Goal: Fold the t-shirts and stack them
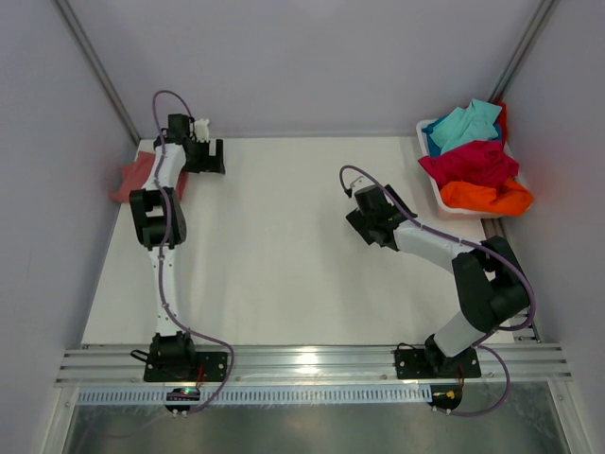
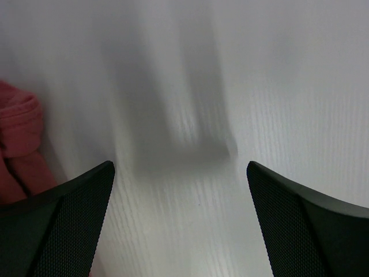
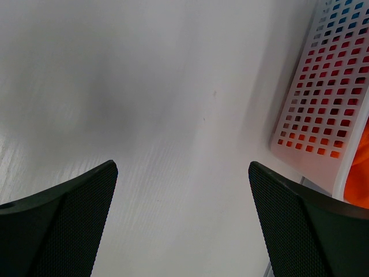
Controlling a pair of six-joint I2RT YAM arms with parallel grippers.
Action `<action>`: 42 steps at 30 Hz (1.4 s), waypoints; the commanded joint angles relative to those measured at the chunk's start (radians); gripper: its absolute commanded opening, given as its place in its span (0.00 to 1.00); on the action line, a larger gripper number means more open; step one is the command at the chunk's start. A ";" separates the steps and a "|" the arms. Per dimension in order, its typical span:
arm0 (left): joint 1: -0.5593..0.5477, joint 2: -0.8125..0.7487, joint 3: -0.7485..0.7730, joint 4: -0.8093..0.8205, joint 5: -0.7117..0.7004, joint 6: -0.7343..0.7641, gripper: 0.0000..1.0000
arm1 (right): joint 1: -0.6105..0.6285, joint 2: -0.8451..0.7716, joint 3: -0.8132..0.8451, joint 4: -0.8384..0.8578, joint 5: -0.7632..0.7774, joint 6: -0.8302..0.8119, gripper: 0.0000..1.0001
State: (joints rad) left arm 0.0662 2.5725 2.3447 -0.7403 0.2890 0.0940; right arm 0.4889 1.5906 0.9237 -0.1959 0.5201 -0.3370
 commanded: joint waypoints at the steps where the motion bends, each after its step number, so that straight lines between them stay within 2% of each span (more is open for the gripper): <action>1: 0.007 0.018 0.024 0.041 0.004 -0.040 0.99 | 0.000 -0.012 0.032 0.012 0.001 0.016 0.99; 8: 0.018 0.028 0.019 0.071 -0.030 -0.054 0.99 | 0.002 0.000 0.033 0.012 0.001 0.016 0.99; 16: 0.018 0.020 0.024 0.087 -0.195 -0.119 0.99 | 0.000 0.005 0.037 0.009 -0.006 0.019 0.99; 27: 0.018 0.005 0.025 0.099 -0.280 -0.139 0.99 | 0.000 -0.009 0.037 0.004 -0.009 0.023 0.99; 30: 0.018 0.000 0.027 0.105 -0.339 -0.132 0.99 | 0.002 -0.009 0.038 0.003 -0.014 0.026 0.99; 42: 0.018 -0.006 0.033 0.108 -0.390 -0.122 0.99 | 0.002 -0.008 0.040 0.003 -0.017 0.027 0.99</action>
State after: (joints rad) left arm 0.0803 2.5835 2.3447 -0.6693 -0.0586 -0.0257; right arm 0.4889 1.5909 0.9237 -0.2108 0.5083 -0.3332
